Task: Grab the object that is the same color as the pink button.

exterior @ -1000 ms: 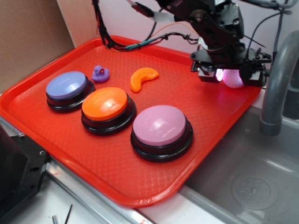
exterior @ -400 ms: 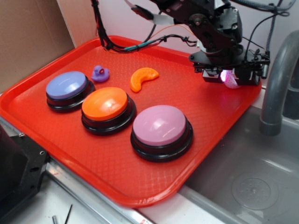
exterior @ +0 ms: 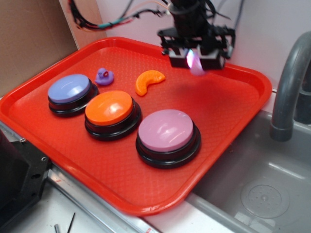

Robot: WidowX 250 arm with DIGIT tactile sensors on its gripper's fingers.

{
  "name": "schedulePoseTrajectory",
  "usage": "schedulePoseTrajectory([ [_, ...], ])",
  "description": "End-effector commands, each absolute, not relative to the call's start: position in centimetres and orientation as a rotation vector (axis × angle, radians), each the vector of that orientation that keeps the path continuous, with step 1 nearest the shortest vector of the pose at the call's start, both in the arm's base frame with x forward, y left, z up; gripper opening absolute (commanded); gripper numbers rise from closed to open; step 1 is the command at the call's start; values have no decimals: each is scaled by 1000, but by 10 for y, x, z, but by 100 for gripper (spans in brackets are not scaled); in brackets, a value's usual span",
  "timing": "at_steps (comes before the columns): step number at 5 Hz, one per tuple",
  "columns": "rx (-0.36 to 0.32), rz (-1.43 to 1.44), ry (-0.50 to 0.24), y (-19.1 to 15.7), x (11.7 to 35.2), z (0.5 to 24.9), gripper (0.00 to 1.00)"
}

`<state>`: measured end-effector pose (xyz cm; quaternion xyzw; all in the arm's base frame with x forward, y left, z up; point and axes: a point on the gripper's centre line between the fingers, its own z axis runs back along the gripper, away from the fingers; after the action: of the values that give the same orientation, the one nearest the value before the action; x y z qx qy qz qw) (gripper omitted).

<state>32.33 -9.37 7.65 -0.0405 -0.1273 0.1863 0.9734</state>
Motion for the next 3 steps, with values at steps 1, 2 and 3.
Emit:
schedulePoseTrajectory([
  [1,-153,271,-228,-69,273,163,0],
  [2,-160,321,-211,-57,255,171,0],
  [3,-142,373,-213,-50,248,172,0],
])
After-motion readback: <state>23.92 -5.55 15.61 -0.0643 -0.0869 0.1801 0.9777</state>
